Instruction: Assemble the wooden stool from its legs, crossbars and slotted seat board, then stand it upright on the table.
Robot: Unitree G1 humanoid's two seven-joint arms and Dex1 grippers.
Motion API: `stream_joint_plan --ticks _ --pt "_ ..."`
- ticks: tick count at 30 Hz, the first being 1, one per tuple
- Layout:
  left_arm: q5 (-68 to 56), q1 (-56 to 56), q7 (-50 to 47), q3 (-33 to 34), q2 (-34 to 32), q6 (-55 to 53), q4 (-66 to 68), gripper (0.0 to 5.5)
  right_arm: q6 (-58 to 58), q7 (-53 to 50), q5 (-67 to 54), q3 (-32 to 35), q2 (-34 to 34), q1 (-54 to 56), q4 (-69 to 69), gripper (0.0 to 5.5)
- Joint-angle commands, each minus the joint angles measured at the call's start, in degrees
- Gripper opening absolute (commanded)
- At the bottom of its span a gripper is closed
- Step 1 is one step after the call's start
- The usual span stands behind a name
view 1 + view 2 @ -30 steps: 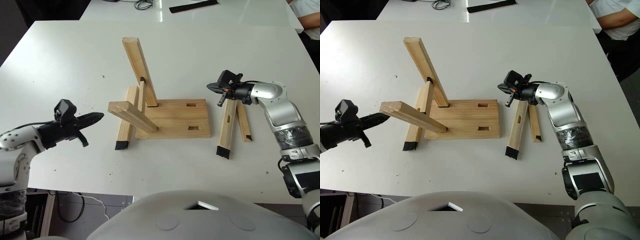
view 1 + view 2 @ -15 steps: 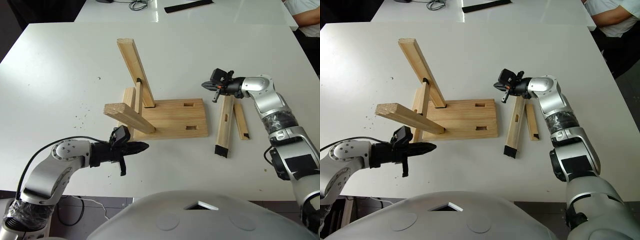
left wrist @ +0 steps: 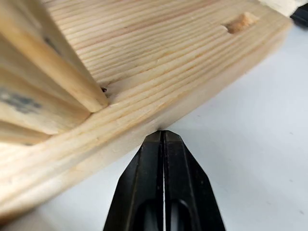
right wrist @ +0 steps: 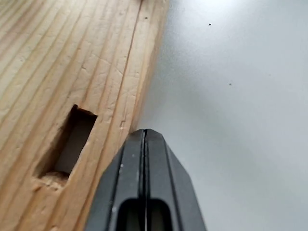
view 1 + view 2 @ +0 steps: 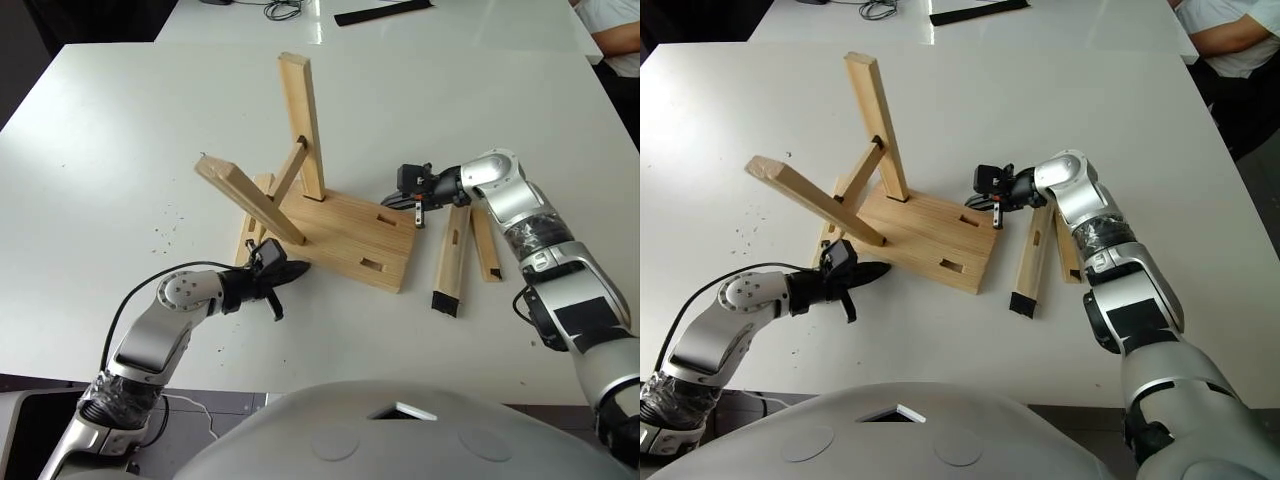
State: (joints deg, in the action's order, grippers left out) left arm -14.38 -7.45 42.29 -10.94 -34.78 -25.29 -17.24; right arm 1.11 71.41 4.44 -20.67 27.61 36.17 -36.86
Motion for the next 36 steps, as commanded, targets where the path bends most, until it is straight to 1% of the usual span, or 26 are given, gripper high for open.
stream_joint_plan --ticks 1,4,9,15,21,23,28,31,36 --pt "2.0 3.7 -3.6 -0.5 3.6 -0.1 3.0 0.02 -4.8 3.6 -2.6 -0.8 1.1 -7.0 10.4 0.00" --pt "2.7 5.2 -4.6 -0.7 5.5 0.5 4.8 0.02 -9.2 3.1 -4.2 -0.9 1.1 -11.2 18.0 0.00" --pt "4.2 9.4 -4.6 -1.5 7.8 1.9 9.5 0.02 -15.8 -2.3 -5.8 0.0 -1.4 -17.4 26.1 0.00" --pt "4.8 11.4 -2.6 -2.3 8.4 3.0 12.1 0.02 -16.7 -5.3 -4.9 -1.3 -2.2 -19.4 26.6 0.00" --pt "4.7 10.5 -2.6 -1.6 7.8 3.0 11.6 0.02 -17.8 -6.5 -6.4 0.4 -1.5 -19.2 27.6 0.00" --pt "4.8 10.6 -3.9 -0.6 8.1 3.0 11.7 0.02 -18.2 -5.7 -7.4 1.3 -0.1 -19.9 29.3 0.00" --pt "4.0 9.2 -8.2 5.3 9.0 4.2 9.1 0.02 -20.4 -5.1 -10.6 5.8 3.7 -20.1 33.5 0.00" --pt "3.3 7.7 -10.2 7.8 9.6 3.6 6.8 0.02 -21.1 -5.0 -11.6 7.2 5.5 -20.0 34.9 0.00" --pt "3.3 6.0 -11.5 7.6 10.9 2.4 3.5 0.02 -20.5 -6.4 -11.3 7.4 5.7 -18.8 33.1 0.00"
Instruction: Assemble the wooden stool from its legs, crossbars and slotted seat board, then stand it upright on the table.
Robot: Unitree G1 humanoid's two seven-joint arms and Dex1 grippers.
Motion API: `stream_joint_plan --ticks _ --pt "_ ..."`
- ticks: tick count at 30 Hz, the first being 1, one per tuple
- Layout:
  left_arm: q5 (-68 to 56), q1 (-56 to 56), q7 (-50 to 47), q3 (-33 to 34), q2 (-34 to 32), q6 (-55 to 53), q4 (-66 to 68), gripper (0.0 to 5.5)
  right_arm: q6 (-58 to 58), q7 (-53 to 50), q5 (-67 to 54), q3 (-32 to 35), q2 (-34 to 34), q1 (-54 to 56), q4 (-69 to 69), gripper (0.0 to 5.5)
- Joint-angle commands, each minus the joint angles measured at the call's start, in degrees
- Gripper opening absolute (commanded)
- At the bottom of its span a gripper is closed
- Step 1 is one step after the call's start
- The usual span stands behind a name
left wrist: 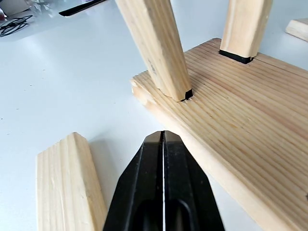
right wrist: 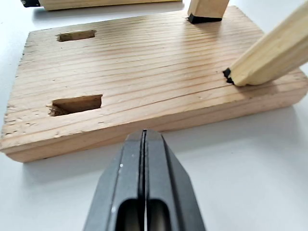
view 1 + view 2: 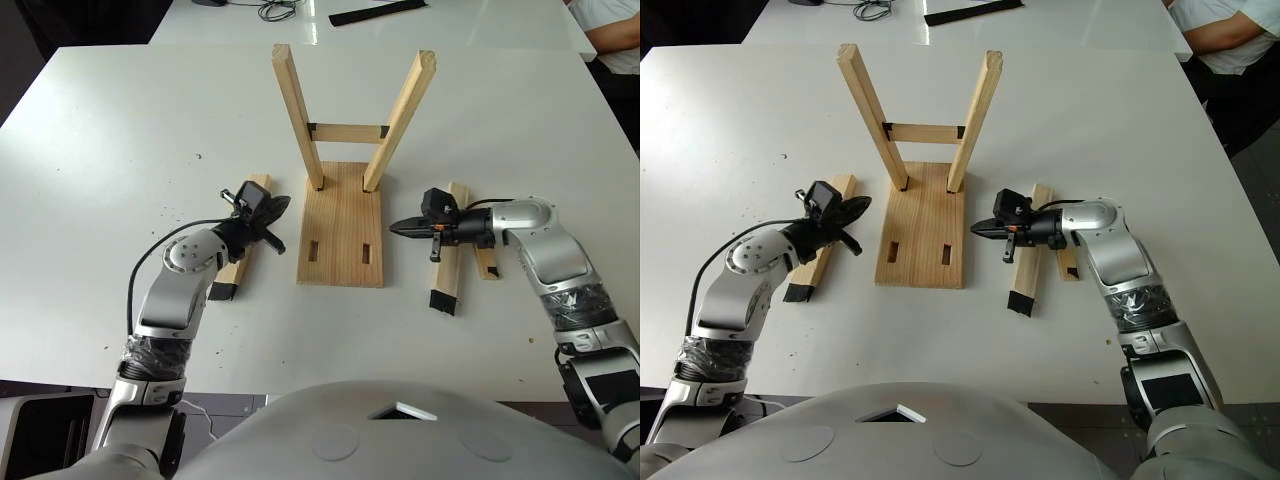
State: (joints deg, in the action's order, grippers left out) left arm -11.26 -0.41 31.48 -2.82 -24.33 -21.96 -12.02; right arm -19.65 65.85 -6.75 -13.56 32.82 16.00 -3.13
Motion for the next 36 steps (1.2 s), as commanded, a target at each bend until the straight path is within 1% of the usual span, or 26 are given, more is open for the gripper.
stream_joint_plan --ticks 1,2,3,6,8,10,12,13,14,18,20,21,26,27,31,33,36 --pt "-0.1 -1.1 -1.0 -0.1 0.5 -1.0 -2.6 0.02 0.3 -1.5 -0.3 1.2 0.6 1.6 -0.7 0.00" --pt "-2.0 -1.0 -1.7 1.8 1.2 -1.9 -4.4 0.02 0.9 -3.3 -0.7 3.0 0.1 2.3 -1.1 0.00" --pt "-5.9 -0.4 -3.0 5.1 2.9 -3.2 -7.0 0.02 2.2 -7.7 -1.1 6.3 -1.2 3.9 -2.8 0.00" --pt "-16.1 0.4 -9.9 13.8 9.1 -7.0 -12.9 0.02 2.5 -18.7 -1.8 13.6 -3.8 6.4 -6.6 0.00" --pt "-17.1 -1.8 -15.0 15.4 12.2 -8.4 -15.6 0.02 1.2 -21.7 -2.7 15.8 -4.4 3.8 -3.8 0.00" --pt "-17.5 -5.0 -19.6 15.3 15.4 -9.4 -19.0 0.02 -2.3 -24.5 -4.6 17.6 -5.4 -0.1 2.2 0.00" --pt "-17.4 -7.6 -24.0 14.5 18.7 -10.0 -22.2 0.02 -9.2 -28.5 -8.3 20.7 -7.1 -4.6 10.7 0.00" --pt "-17.2 -8.8 -25.7 13.9 20.2 -10.0 -23.6 0.00 -12.7 -30.3 -10.0 22.1 -7.8 -6.3 14.3 0.20" --pt "-17.0 -9.4 -27.0 13.4 21.3 -10.0 -24.3 0.00 -15.8 -32.2 -10.9 23.2 -8.3 -7.9 17.4 0.28" --pt "-13.1 -10.8 -32.7 12.5 25.3 -6.9 -23.0 0.00 -24.3 -39.9 -10.1 24.3 -9.3 -11.9 23.8 0.94" --pt "-11.3 -11.7 -35.2 13.3 27.2 -4.2 -21.9 0.00 -28.1 -42.1 -10.6 24.6 -9.6 -15.3 27.2 1.25" --pt "-10.8 -12.4 -36.1 13.7 27.9 -3.3 -21.7 0.00 -29.8 -42.9 -10.9 24.7 -9.6 -17.0 28.8 1.31" --pt "-7.9 -19.1 -37.7 11.6 30.2 0.9 -23.6 0.00 -37.1 -44.0 -12.9 26.0 -8.6 -24.8 36.1 2.16" --pt "-7.8 -20.1 -38.0 11.4 30.6 1.5 -23.8 0.00 -38.3 -43.8 -13.3 26.5 -8.1 -25.7 37.1 2.22" --pt "-7.6 -23.5 -39.6 11.1 31.6 3.6 -25.5 0.00 -41.8 -42.4 -15.0 28.5 -5.2 -28.1 39.3 2.87" --pt "-7.5 -24.7 -40.7 10.7 32.3 4.4 -26.1 0.00 -41.1 -41.4 -14.3 28.2 -3.0 -30.3 40.0 2.87" --pt "-7.4 -27.0 -41.7 9.3 33.0 5.2 -26.7 0.00 -41.2 -41.3 -14.1 28.7 -1.6 -32.7 40.4 2.87"
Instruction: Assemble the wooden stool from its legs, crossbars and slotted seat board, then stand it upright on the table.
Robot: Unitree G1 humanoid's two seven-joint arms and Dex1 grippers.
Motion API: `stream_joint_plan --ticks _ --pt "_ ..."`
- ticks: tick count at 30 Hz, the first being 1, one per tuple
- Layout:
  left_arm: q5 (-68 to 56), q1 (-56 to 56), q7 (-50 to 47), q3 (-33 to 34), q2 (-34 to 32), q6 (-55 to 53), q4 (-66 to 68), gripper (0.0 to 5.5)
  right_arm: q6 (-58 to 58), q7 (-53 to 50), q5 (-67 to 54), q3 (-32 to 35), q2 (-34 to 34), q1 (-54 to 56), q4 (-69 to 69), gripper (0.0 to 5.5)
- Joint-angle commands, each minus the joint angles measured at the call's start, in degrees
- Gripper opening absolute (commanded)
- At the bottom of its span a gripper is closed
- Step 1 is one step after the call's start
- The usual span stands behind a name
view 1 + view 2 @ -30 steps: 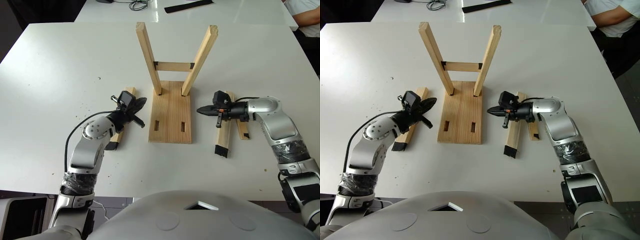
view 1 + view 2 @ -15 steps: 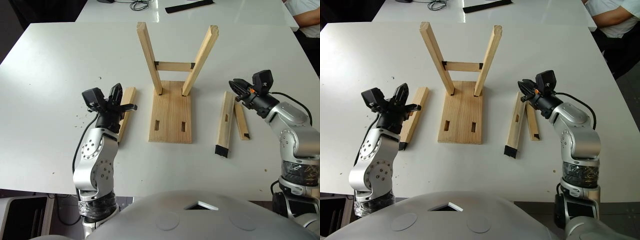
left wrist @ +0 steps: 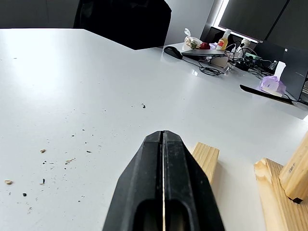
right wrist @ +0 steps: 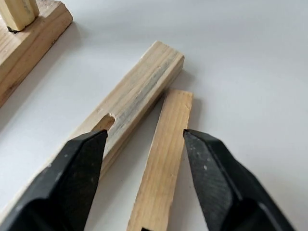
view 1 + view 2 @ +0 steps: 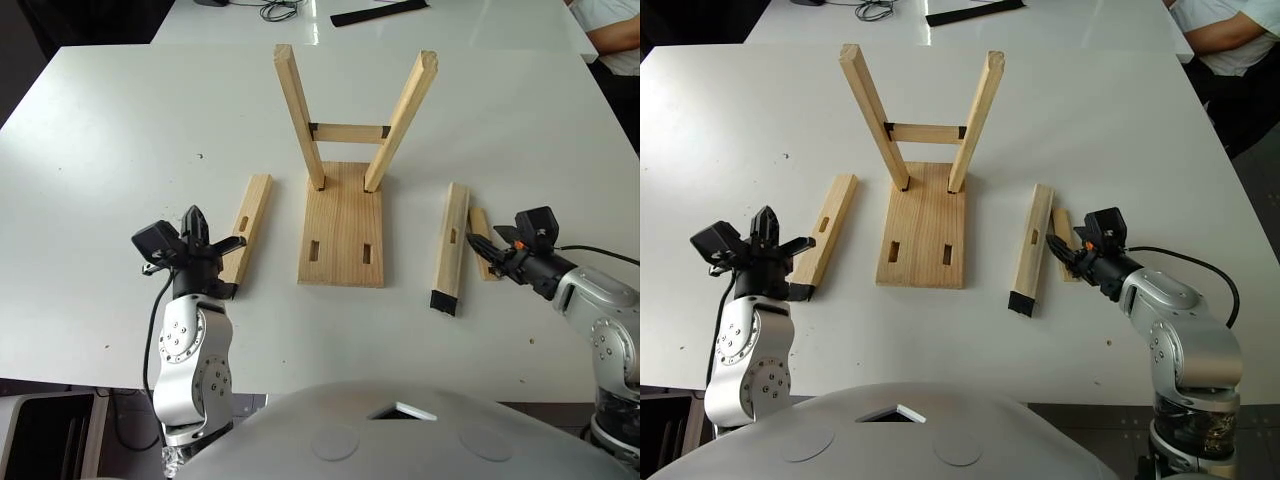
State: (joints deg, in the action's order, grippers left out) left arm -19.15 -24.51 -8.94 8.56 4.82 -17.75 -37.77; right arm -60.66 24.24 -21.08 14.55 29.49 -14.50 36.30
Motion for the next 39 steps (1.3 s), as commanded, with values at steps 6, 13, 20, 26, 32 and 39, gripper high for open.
stream_joint_plan --ticks 6,13,20,26,32,39 --pt "0.5 -4.3 -2.6 -3.0 3.5 2.1 -1.3 0.00 0.8 1.1 0.3 -1.4 2.7 -6.2 -0.5 2.87" --pt "0.5 -2.6 -2.9 -2.6 2.4 1.9 -0.8 0.00 2.1 -0.4 1.8 -4.4 1.9 -7.1 -2.3 2.87" --pt "-0.6 -1.3 -2.6 -1.7 1.1 0.6 -1.3 0.00 4.6 -2.0 3.0 -5.2 1.4 -10.6 -2.2 2.09" --pt "-1.0 0.8 -2.2 1.0 -0.8 -1.0 -1.1 0.00 6.5 -4.3 3.2 -4.9 -0.8 -10.2 -4.2 1.32" --pt "-0.3 4.7 -2.3 2.6 -2.6 -3.3 -0.1 0.00 8.5 -9.9 1.8 -0.2 -7.5 -3.2 -8.7 1.32" --pt "-10.6 11.1 3.9 6.8 -4.5 -2.7 0.1 0.84 15.0 -13.4 -1.5 3.5 -11.7 28.3 -24.0 1.32"
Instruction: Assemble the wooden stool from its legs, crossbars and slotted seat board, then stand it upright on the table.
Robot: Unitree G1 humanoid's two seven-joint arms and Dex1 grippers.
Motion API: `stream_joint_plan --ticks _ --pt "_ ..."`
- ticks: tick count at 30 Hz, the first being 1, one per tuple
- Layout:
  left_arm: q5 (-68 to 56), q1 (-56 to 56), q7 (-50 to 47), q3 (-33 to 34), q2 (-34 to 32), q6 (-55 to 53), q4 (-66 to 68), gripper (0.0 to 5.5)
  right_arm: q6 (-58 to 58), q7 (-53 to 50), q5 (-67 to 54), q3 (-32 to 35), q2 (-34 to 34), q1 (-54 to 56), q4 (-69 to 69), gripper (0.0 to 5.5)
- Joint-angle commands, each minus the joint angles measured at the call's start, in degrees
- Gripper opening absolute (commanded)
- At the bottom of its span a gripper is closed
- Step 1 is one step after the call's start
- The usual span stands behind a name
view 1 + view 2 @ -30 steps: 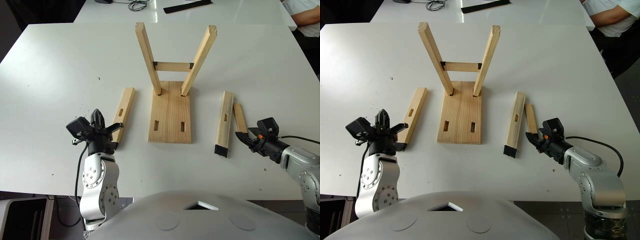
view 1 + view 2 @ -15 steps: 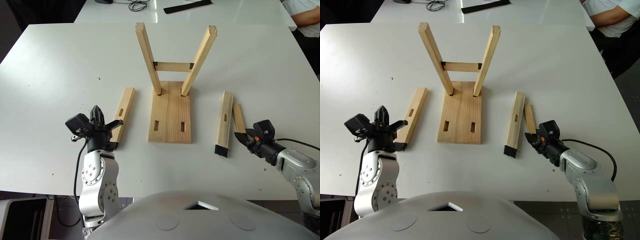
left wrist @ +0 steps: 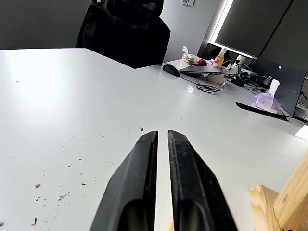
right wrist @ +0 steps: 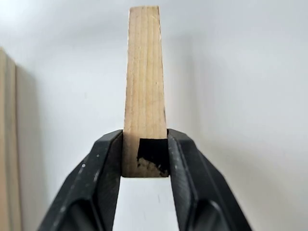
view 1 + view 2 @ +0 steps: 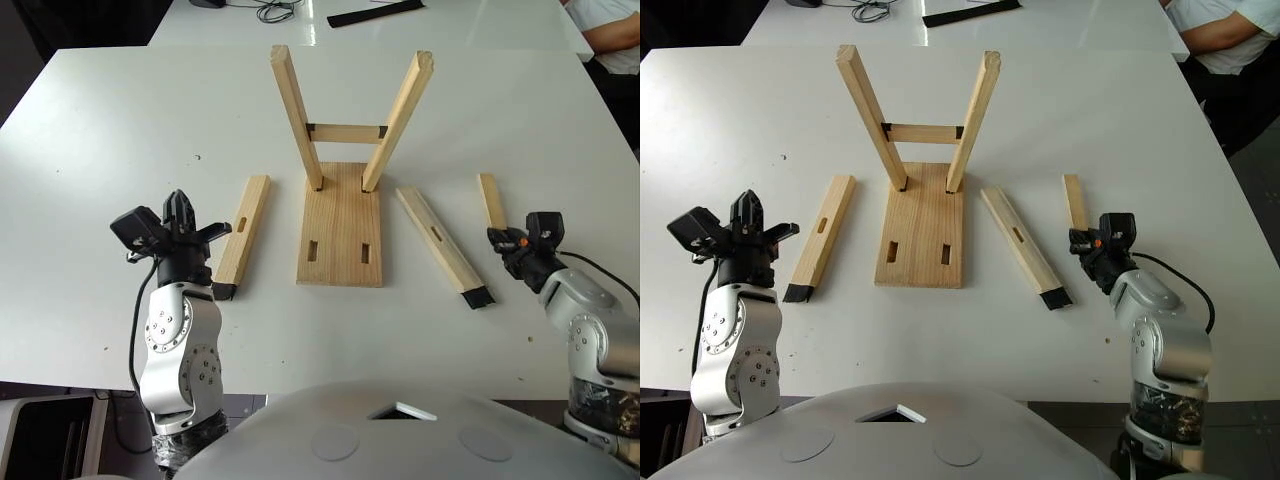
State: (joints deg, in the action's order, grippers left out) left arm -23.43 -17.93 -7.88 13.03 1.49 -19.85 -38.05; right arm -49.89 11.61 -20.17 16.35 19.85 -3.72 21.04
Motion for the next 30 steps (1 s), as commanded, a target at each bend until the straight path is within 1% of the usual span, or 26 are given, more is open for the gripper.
stream_joint_plan --ticks 1,3,6,9,10,11,14,16,19,23,27,30 --pt "-8.4 5.8 3.8 2.8 -1.6 -1.0 0.5 1.00 5.0 0.3 -3.7 1.9 -2.2 22.5 -11.3 1.32" --pt "-12.8 8.4 5.6 3.7 -2.9 -1.7 0.2 1.34 5.4 3.9 -6.3 2.0 -1.3 31.0 -15.0 1.32" --pt "-22.6 12.7 7.0 6.7 -6.8 -3.9 -2.3 1.75 2.5 10.6 -13.5 3.2 1.1 42.4 -17.4 1.32" --pt "-36.8 20.2 7.4 10.2 -12.5 -4.8 -4.3 2.18 -2.0 16.1 -23.3 5.1 1.8 50.7 -17.2 1.32" --pt "-41.5 23.1 6.7 10.8 -14.3 -4.9 -4.5 2.28 -3.7 17.9 -27.1 5.1 1.5 52.5 -16.1 1.32" --pt "-45.1 25.5 6.4 11.1 -15.8 -5.2 -4.1 2.50 -5.1 19.1 -30.5 5.1 1.4 53.1 -14.5 1.32" --pt "-53.8 30.1 6.0 10.8 -20.1 -6.5 -3.0 3.01 -9.4 20.4 -40.3 5.3 0.6 53.3 -9.8 1.32" --pt "-61.5 33.1 6.9 10.0 -22.6 -7.3 -1.9 3.42 -10.5 22.4 -43.9 3.7 1.3 52.1 -7.8 1.32" --pt "-68.6 36.0 11.2 7.5 -26.4 -11.0 2.2 3.45 -11.6 26.7 -46.9 1.6 3.1 49.4 -6.5 1.32" --pt "-72.4 39.2 19.5 4.6 -31.9 -17.1 7.2 3.45 -12.6 34.4 -49.7 -0.4 6.5 49.0 -7.6 1.32" --pt "-69.5 42.0 27.5 0.3 -33.9 -20.8 9.3 3.45 -11.2 39.3 -48.7 -3.3 8.2 50.0 -8.9 1.32" --pt "-66.4 41.8 31.5 -0.3 -34.8 -21.3 10.1 3.45 -11.3 41.1 -49.1 -4.2 9.5 50.5 -8.8 1.32"
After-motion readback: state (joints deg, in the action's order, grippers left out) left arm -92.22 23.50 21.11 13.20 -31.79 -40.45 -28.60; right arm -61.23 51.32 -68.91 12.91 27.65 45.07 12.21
